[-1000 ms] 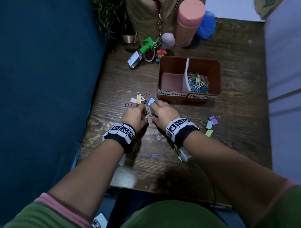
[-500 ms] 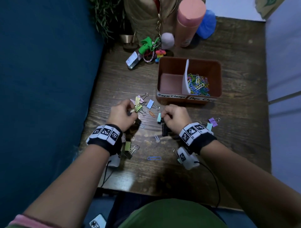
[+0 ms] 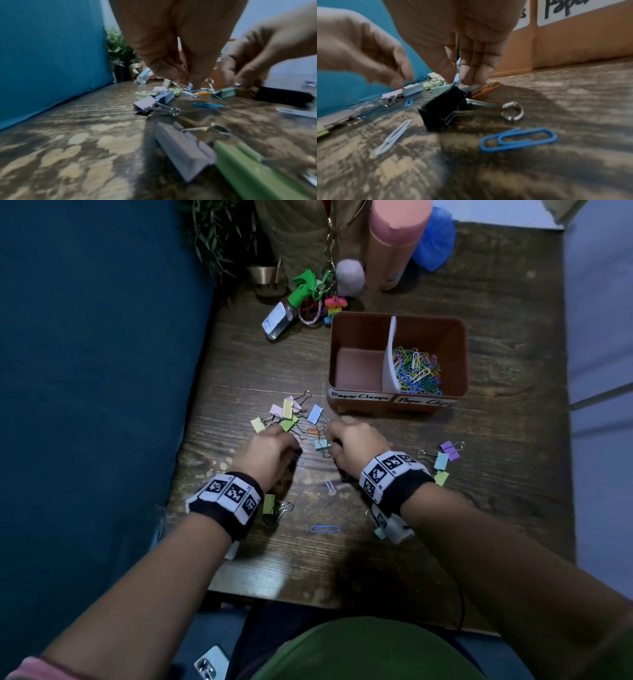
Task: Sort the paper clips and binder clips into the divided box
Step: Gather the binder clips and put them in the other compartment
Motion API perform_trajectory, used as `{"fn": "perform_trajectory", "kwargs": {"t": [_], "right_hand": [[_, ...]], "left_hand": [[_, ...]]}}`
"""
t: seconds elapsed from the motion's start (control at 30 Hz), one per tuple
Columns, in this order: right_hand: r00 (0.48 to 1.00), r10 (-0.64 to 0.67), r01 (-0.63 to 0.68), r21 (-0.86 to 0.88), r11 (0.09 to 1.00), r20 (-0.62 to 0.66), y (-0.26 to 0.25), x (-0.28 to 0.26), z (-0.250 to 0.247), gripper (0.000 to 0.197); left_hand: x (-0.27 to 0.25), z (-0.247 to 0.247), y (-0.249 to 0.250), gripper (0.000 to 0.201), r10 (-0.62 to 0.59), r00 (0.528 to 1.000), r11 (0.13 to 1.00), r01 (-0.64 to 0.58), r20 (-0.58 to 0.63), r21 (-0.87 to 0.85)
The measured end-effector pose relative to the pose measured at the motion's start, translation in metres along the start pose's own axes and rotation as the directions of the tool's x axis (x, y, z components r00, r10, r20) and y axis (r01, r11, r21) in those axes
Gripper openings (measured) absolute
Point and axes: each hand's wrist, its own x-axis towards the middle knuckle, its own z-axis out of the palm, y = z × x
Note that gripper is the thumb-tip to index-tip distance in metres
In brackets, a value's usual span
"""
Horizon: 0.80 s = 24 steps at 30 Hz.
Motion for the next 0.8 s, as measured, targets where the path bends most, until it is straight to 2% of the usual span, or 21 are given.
{"fn": "perform_trajectory", "kwargs": {"t": [0.1, 0.17, 0.23, 0.33, 0.43, 0.5, 0.57, 0.63, 0.7, 0.8], "right_hand": [[0.990, -0.133, 0.136, -0.061, 0.989, 0.046, -0.006, -0.001, 0.002, 0.035], [0.979, -0.165, 0.181, -0.145, 0.973, 0.117, -0.011, 0.004, 0.008, 0.029], [0.974, -0.184, 0.209, -0.201, 0.957, 0.134, -0.013, 0.009, 0.011, 0.020], [0.981, -0.176, 0.190, -0.198, 0.962, 0.085, -0.010, 0.007, 0.006, 0.013], [0.992, -0.119, 0.116, -0.082, 0.990, -0.032, 0.005, -0.006, -0.006, 0.009], [0.991, -0.032, 0.030, -0.018, 0.999, -0.131, 0.025, -0.017, -0.012, 0.007], [0.978, 0.069, -0.068, 0.016, 0.998, -0.195, 0.048, -0.028, -0.017, 0.006], [0.967, 0.145, -0.141, 0.032, 0.989, -0.210, 0.065, -0.036, -0.020, 0.006], [0.962, 0.171, -0.168, 0.032, 0.985, -0.214, 0.074, -0.039, -0.018, 0.009], [0.955, 0.143, -0.142, 0.024, 0.990, -0.261, 0.074, -0.040, -0.016, 0.019]], "left_hand": [[0.000, 0.008, 0.005, 0.022, 0.012, 0.985, 0.995, -0.029, 0.172, 0.095], [0.001, 0.008, 0.008, 0.020, 0.001, 0.976, 0.985, -0.039, 0.217, 0.169], [0.003, 0.007, 0.011, 0.020, -0.006, 0.966, 0.962, -0.065, 0.259, 0.264], [0.001, 0.005, 0.024, 0.022, 0.036, 0.966, 0.908, -0.138, 0.254, 0.395], [-0.002, 0.013, 0.023, 0.032, 0.058, 0.962, 0.876, -0.178, 0.268, 0.447], [-0.004, 0.019, 0.020, 0.034, 0.067, 0.965, 0.877, -0.178, 0.254, 0.446], [-0.007, 0.014, 0.031, 0.031, 0.028, 0.957, 0.900, -0.150, 0.289, 0.410], [-0.009, 0.014, 0.036, 0.026, 0.014, 0.951, 0.915, -0.136, 0.309, 0.379], [-0.012, 0.013, 0.041, 0.034, -0.002, 0.930, 0.954, -0.108, 0.367, 0.281], [-0.015, 0.017, 0.053, 0.036, 0.145, 0.914, 0.966, -0.213, 0.379, 0.144]]}}
